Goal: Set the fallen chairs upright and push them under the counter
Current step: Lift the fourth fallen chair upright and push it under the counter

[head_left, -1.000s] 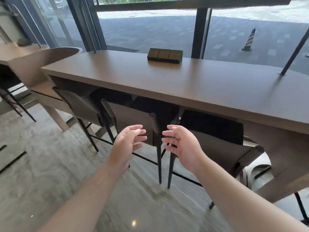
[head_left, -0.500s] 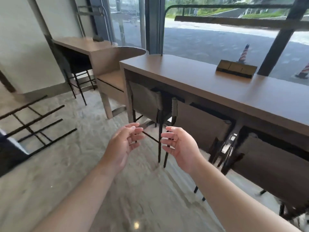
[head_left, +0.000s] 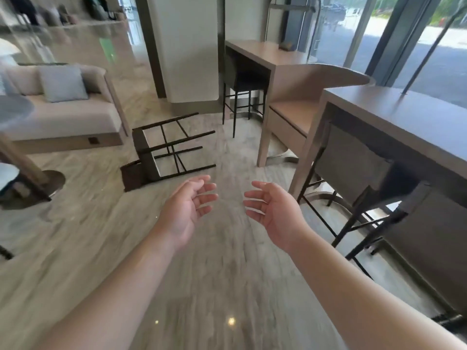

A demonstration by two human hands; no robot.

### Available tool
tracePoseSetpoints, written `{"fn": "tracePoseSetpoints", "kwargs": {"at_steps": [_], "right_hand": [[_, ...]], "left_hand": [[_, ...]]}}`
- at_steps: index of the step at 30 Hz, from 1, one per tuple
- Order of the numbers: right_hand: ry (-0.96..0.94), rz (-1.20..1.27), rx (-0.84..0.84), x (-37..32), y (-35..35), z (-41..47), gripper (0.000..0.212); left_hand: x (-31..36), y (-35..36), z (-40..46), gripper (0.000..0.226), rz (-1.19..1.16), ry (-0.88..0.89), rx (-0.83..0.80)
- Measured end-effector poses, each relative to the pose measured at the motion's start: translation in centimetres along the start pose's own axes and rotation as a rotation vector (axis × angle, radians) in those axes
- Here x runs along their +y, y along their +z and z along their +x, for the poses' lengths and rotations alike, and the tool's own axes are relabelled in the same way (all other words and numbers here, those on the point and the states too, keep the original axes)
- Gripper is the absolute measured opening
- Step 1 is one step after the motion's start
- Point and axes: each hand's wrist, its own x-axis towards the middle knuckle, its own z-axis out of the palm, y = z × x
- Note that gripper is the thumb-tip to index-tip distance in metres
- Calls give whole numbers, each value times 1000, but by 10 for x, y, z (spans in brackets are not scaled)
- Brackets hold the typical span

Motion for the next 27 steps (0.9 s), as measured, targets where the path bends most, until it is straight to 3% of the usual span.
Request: {"fn": "tracePoseSetpoints", "kwargs": {"at_steps": [10,19,27], "right_hand": [[127,2,-119,28,73,143,18],[181,45,-205,3,136,302,22],[211,23,-335,2,225,390,21]], "left_hand": [[11,-69,107,24,-9,1,185],[54,-96,252,23,-15,12,295],[109,-157,320,26,-70,53,408]]}}
